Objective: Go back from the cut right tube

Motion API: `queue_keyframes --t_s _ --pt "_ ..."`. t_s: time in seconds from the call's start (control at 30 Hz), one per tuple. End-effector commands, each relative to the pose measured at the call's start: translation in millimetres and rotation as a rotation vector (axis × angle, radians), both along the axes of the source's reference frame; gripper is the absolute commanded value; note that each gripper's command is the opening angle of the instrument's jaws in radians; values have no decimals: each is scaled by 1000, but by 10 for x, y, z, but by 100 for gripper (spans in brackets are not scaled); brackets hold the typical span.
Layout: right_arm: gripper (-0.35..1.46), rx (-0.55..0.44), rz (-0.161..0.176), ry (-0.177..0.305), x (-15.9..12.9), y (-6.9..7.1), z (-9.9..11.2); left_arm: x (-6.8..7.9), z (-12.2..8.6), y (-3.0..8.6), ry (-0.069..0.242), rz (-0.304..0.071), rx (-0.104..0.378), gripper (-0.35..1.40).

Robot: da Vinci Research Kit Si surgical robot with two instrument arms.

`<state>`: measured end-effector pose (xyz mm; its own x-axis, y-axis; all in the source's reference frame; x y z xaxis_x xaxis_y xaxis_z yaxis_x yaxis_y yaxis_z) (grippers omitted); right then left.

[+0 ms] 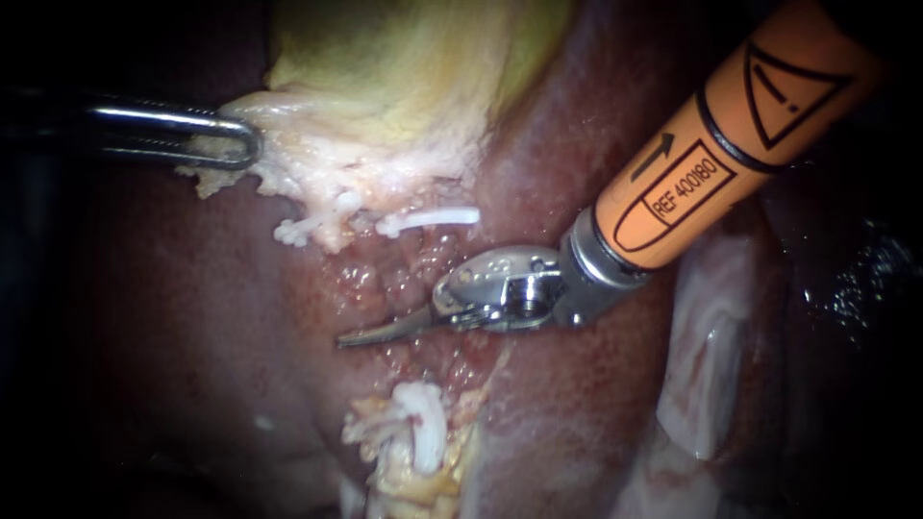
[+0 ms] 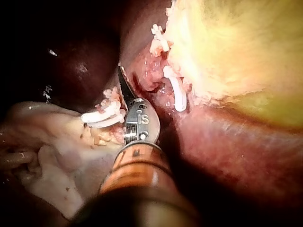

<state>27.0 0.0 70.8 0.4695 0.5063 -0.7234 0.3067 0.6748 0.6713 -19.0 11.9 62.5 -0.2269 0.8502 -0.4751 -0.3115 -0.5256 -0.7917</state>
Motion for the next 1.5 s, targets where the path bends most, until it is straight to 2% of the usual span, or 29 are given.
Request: queue_keyframes --t_s 0.03,0.07,0.13,0.23,0.33,0.53,0.6,0.67,0.7,0.73,0.87,0.97,1.03,1.17,1.33,1.5 --pt "-35 5 4 1 0 0 -1 0 0 0 0 0 0 -35" --pt "-13 22 10 -3 0 -1 -2 0 0 0 0 0 0 -35" --pt "46 47 22 0 0 -2 -4 0 0 0 0 1 0 -35" --pt "99 111 66 -2 -1 -4 -7 1 0 0 0 1 0 -35" --pt "123 131 122 -19 -4 -7 -9 1 0 0 0 1 0 -35" --pt "133 139 173 -52 -14 -8 -10 1 0 0 0 1 0 -35" --pt "143 119 231 -76 -21 -9 -12 1 0 0 0 1 0 -35" --pt "143 105 290 -104 -33 -10 -17 1 0 0 0 1 0 -35" --pt "143 105 308 -114 -39 -11 -19 1 0 0 0 1 0 -35" --pt "143 90 320 -117 -45 -12 -22 1 0 0 0 1 0 -35" --pt "143 -83 357 -109 -77 -15 -36 1 0 0 0 1 0 -35" --pt "143 -191 356 -139 -97 -14 -47 1 0 0 0 1 0 -35" --pt "143 -259 339 -174 -112 -11 -57 1 0 0 0 1 0 -35" --pt "143 -333 309 -228 -137 4 -75 1 0 0 0 1 0 -35" --pt "143 -386 321 -254 -159 22 -87 1 0 0 0 1 0 -35" --pt "145 -431 339 -282 -172 26 -90 0 3 0 0 1 -1 -35"
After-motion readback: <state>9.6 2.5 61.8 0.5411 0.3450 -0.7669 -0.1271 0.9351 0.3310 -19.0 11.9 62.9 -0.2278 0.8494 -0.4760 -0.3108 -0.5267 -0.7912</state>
